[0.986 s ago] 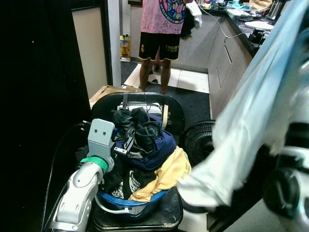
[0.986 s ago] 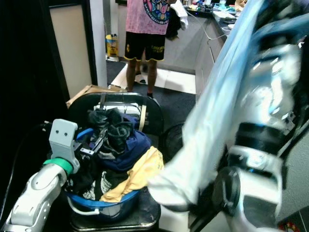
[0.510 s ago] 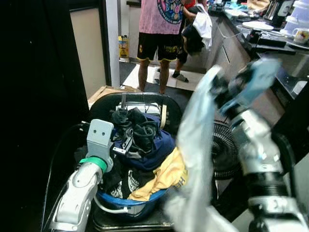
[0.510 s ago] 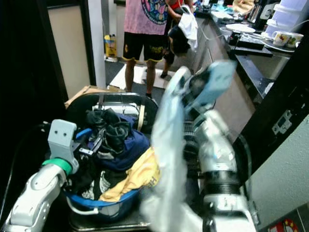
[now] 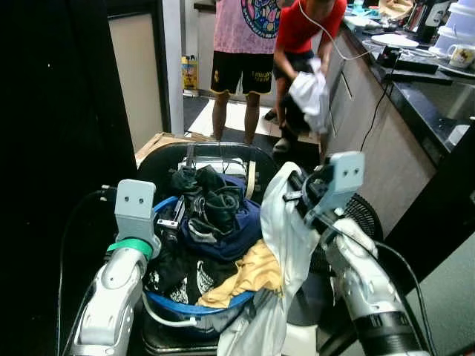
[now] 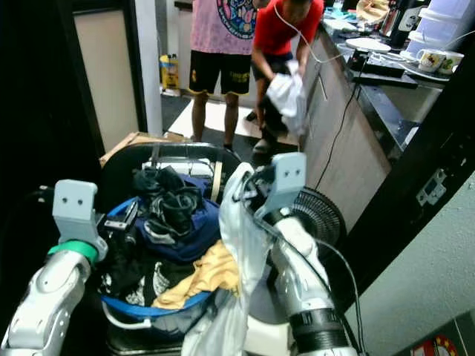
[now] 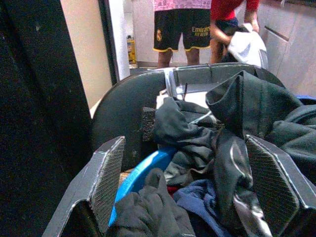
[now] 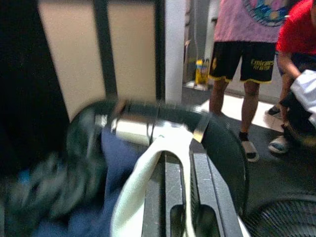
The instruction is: Clothes washing
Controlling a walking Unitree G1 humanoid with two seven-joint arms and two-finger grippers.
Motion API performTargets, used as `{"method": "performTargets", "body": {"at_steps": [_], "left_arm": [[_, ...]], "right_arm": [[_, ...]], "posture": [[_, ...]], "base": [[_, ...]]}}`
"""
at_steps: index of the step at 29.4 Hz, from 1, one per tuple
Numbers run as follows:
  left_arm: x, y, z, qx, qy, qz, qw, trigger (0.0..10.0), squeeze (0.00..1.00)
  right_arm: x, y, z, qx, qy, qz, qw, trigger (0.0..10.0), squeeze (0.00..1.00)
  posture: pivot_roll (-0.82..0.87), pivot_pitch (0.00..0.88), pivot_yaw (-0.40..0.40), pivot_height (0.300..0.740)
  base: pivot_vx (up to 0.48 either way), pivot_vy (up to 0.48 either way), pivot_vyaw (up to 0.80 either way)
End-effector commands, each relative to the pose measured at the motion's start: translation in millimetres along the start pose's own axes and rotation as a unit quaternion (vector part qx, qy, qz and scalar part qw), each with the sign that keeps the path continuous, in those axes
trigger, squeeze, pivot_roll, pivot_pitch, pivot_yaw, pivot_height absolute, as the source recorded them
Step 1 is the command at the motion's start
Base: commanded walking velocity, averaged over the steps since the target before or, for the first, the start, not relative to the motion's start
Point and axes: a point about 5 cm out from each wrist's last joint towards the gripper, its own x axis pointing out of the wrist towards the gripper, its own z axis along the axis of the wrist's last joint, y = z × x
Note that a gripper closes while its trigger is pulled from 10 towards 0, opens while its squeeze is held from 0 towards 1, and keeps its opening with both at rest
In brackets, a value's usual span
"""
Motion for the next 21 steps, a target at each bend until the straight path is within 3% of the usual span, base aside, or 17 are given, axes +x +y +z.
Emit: {"method": "performTargets", "body": {"at_steps": [1,4,9,21], "left_arm": [[-4.3,-2.5,-4,0.005,0.007,-0.001,1.0,10.0,0.0],[-4.8,-3.2,-5,0.011,0.011,-0.002,1.0,10.0,0.0],[-4.5,-5.9,-3,0.022,0.005,-0.012,1.0,10.0,0.0],[-3.6,0.9,5,0.019,-0.014,-0.012,1.0,10.0,0.0]], "right_arm": [[-6.9,0.5,-7,-0.036,0.008,0.003,0.999,10.0,0.0],[-9.6,-0.3,-11,-0.041,0.012,0.002,0.999,10.0,0.0],[-14.6,-15.4,-13,-0.016,0.015,-0.043,0.999,10.0,0.0],[-24.3,-19.6,-9,0.006,-0.018,-0.085,0.996,10.0,0.0]], "posture": [[0.02,0.052,-0.033,0.74],[0.02,0.052,-0.033,0.74],[0.04,0.054,-0.005,0.74],[0.06,0.056,0.05,0.74]], "base": [[0.0,0.0,0.0],[0.0,0.0,0.0],[0.0,0.0,0.0],[0.0,0.0,0.0]]}}
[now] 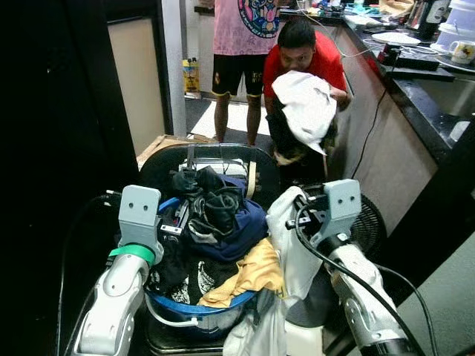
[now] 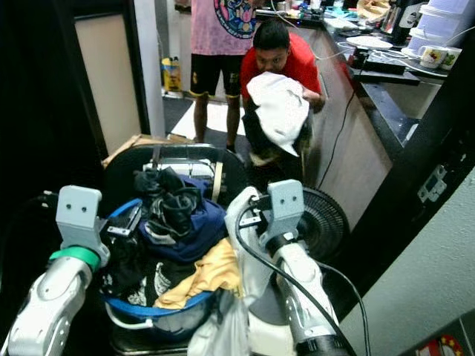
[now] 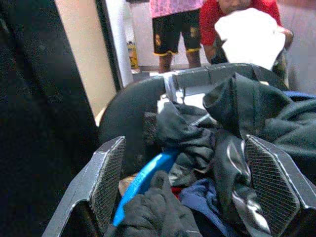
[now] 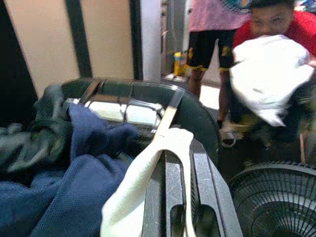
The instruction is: Clothes washing
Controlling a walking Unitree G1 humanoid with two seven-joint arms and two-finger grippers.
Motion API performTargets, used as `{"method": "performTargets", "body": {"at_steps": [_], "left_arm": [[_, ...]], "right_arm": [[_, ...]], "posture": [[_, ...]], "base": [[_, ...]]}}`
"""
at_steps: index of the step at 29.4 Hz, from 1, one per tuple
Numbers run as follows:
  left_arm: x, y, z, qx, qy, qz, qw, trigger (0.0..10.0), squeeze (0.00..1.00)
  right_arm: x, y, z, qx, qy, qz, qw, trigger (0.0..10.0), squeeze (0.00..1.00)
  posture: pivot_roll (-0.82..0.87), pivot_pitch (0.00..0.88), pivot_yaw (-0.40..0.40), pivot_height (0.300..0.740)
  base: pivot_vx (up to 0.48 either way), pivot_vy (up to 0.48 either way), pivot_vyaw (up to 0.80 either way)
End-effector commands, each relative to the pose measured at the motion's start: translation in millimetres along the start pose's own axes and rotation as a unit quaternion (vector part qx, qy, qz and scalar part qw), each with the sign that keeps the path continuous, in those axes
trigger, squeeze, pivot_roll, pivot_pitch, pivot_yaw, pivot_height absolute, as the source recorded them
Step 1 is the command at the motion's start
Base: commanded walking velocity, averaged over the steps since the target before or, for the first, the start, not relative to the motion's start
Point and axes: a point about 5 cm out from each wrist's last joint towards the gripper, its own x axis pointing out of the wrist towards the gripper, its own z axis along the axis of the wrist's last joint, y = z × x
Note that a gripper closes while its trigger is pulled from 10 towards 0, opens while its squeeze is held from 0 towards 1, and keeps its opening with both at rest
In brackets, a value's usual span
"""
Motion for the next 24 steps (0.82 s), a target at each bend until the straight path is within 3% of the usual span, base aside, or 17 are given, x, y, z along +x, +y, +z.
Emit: {"method": "performTargets", "body": {"at_steps": [1,6,11,24], "left_arm": [[-1.0,0.6,1,-0.001,-0.006,0.0,1.0,10.0,0.0],[-6.8,10.2,20,-0.028,-0.057,0.002,0.998,10.0,0.0],[-8.3,12.7,21,-0.029,-0.06,0.002,0.998,10.0,0.0],[-9.2,24.1,32,-0.024,-0.075,0.01,0.997,10.0,0.0]], "right_arm": [[-2.3,-0.9,2,0.005,-0.011,-0.007,1.0,10.0,0.0],[-20.4,-19.8,3,0.021,-0.019,-0.037,0.999,10.0,0.0],[-23.7,-25.2,4,0.023,-0.019,-0.04,0.999,10.0,0.0],[-21.9,-19.0,4,0.052,-0.033,-0.051,0.997,10.0,0.0]], "posture": [[0.06,0.056,0.05,0.74],[0.06,0.057,0.055,0.74],[0.07,0.056,0.054,0.74],[0.11,0.059,0.067,0.74]], "base": [[0.0,0.0,0.0],[0.0,0.0,0.0],[0.0,0.0,0.0],[0.0,0.0,0.0]]}}
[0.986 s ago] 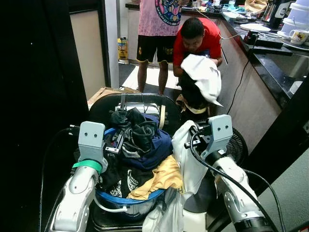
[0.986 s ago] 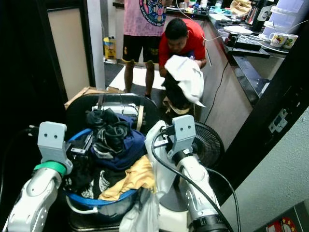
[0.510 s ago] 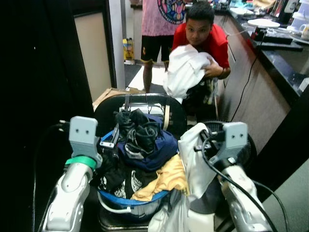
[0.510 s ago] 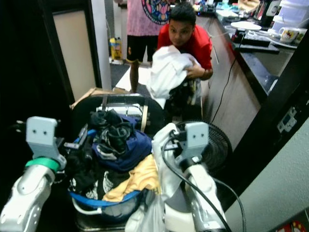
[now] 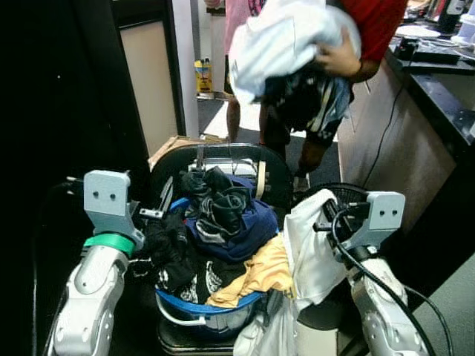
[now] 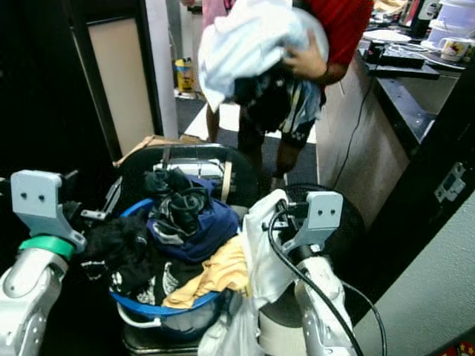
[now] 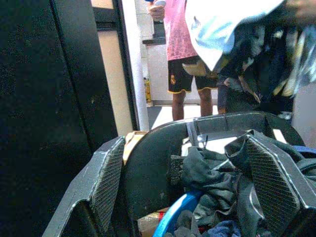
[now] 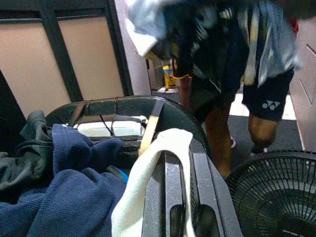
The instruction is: Clothes washing
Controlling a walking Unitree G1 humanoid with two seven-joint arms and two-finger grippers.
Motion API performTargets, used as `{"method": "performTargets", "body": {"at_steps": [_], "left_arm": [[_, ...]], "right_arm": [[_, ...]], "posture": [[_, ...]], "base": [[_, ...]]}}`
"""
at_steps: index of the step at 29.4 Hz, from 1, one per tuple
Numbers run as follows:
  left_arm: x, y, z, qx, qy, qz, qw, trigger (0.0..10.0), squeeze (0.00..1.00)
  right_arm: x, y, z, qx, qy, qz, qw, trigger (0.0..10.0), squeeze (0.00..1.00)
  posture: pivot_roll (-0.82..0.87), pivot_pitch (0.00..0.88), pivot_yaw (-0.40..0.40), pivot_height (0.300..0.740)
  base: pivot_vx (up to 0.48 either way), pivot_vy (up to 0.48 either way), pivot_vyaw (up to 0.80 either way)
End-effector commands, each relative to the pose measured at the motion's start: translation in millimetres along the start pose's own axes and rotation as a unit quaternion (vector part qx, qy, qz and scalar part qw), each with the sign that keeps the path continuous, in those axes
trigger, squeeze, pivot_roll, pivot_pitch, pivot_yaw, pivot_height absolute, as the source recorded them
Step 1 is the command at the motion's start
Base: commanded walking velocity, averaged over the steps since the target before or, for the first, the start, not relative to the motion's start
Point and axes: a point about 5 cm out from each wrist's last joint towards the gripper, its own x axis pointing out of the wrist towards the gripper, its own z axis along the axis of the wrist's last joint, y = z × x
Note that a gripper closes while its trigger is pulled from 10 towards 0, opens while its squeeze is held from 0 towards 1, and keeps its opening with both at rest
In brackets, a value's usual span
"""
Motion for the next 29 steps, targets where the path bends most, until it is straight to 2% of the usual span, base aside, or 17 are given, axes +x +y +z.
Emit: {"method": "performTargets", "body": {"at_steps": [1,14,29], "left_arm": [[-1.5,1.5,-1,-0.009,0.004,0.009,1.0,10.0,0.0],[-4.2,-2.3,-6,-0.026,-0.001,0.03,0.999,10.0,0.0],[-0.2,-0.9,-7,-0.027,-0.002,0.035,0.999,10.0,0.0]], "right_arm": [[-0.7,-0.8,4,0.004,-0.01,-0.002,1.0,10.0,0.0],[6.8,-5.5,11,-0.002,-0.009,0.01,1.0,10.0,0.0],[10.3,-0.6,11,-0.003,-0.01,0.017,1.0,10.0,0.0]], "posture": [[0.1,0.056,0.056,0.74],[0.06,0.039,0.011,0.74],[0.06,0.034,0.02,0.74]], "base": [[0.0,0.0,0.0],[0.0,0.0,0.0],[0.0,0.0,0.0]]}}
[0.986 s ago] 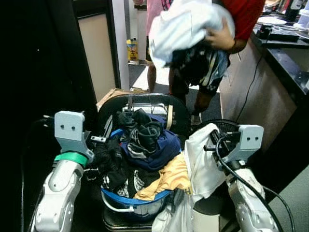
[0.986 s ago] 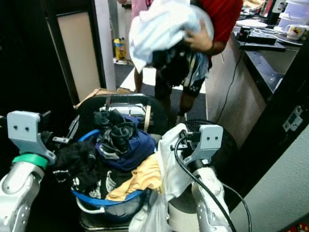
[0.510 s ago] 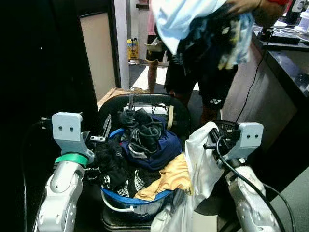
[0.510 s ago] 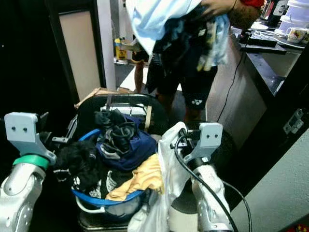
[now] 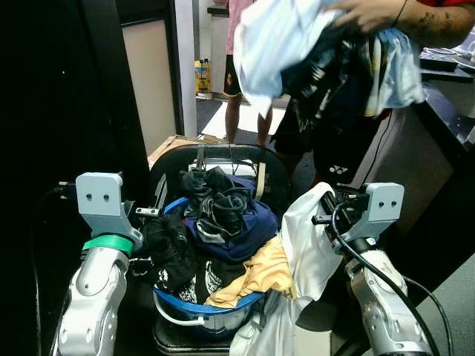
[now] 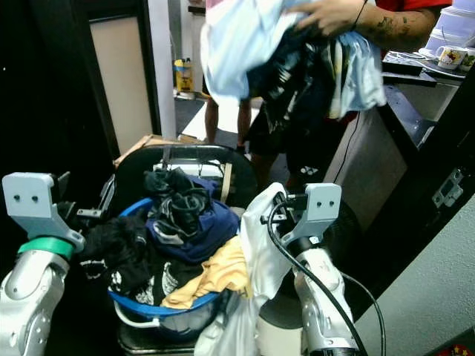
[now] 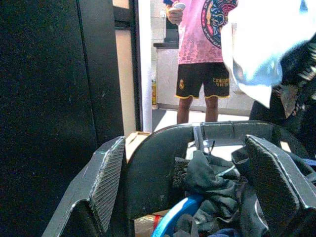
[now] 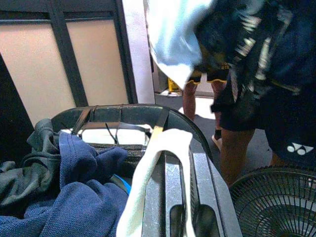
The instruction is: Clothes washing
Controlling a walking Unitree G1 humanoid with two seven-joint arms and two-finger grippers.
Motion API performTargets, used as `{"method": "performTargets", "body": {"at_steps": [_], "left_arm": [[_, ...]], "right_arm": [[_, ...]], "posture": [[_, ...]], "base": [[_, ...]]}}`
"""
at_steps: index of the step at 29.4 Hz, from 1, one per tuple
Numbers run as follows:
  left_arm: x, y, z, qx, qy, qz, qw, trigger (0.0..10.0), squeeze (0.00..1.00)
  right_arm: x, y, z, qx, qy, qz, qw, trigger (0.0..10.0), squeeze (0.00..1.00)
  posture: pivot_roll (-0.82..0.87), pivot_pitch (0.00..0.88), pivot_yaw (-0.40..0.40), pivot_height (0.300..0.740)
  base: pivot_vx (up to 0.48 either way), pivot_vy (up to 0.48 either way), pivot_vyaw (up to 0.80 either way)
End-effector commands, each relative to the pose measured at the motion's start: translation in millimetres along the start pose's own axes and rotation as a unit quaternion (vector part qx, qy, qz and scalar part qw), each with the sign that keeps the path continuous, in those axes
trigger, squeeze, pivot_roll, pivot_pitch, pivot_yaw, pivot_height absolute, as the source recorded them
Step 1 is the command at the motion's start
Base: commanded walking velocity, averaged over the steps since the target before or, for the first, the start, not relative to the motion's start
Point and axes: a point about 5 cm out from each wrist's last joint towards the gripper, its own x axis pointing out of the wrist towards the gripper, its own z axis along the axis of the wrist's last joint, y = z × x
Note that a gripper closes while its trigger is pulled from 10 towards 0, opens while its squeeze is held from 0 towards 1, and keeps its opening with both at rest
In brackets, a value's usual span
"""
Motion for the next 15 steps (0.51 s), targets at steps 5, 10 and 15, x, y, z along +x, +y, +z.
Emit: {"method": "performTargets", "body": {"at_steps": [5,10,15], "left_arm": [[2.2,-1.2,-3.5,-0.003,0.005,0.0,1.0,10.0,0.0],[2.3,-1.6,-5.6,-0.001,0.009,0.003,1.0,10.0,0.0],[2.1,-2.1,-7.3,0.002,0.013,0.004,1.0,10.0,0.0]], "right_arm": [[1.7,2.1,-0.4,0.002,0.0,0.001,1.0,10.0,0.0],[2.1,1.6,-0.8,0.001,0.002,0.002,1.0,10.0,0.0],[2.2,0.8,-0.8,0.0,0.003,0.003,1.0,10.0,0.0]], "posture": [[0.06,0.035,0.018,0.74],[0.06,0.037,0.015,0.74],[0.06,0.037,0.012,0.74]], "base": [[0.0,0.0,0.0],[0.0,0.0,0.0],[0.0,0.0,0.0]]}}
